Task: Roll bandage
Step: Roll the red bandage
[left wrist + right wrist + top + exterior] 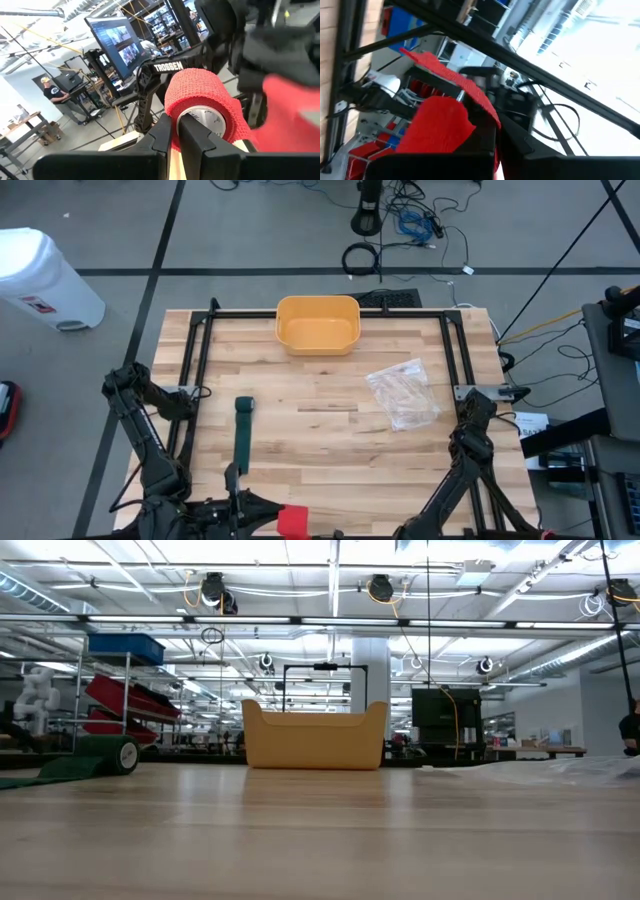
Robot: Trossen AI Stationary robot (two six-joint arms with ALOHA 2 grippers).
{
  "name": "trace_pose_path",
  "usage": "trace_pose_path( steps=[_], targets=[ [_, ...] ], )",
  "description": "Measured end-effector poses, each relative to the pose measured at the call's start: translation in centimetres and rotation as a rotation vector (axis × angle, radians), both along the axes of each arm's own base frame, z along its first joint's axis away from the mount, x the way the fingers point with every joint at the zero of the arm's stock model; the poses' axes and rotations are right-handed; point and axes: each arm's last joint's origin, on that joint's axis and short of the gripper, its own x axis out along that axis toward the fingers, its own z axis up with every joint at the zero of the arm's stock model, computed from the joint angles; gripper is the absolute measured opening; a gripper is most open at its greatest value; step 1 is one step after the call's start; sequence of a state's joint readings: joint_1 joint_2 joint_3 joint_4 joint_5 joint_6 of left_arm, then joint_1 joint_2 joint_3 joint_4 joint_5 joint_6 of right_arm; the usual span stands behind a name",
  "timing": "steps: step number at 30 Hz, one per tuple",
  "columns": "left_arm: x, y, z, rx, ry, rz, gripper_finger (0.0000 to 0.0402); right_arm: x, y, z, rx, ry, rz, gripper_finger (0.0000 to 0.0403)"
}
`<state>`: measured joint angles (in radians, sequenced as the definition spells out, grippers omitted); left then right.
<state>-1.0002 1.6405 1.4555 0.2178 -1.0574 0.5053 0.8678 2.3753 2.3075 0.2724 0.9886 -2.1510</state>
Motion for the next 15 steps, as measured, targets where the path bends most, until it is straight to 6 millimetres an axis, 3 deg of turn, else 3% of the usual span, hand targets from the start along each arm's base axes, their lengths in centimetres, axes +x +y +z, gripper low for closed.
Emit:
trace_pose_path(
  steps=[5,15],
  targets=[
    [0.4,0.3,0.0,-0.001,0.001,0.014,0.0029,-0.6,-0.3,2.2,0.071,-0.039,0.022,0.0],
    [2.0,1.5,-1.0,-0.009,0.058,0.052,0.0029,-0.6,-1.2,3.6,0.071,-0.065,0.044,0.0]
  ],
)
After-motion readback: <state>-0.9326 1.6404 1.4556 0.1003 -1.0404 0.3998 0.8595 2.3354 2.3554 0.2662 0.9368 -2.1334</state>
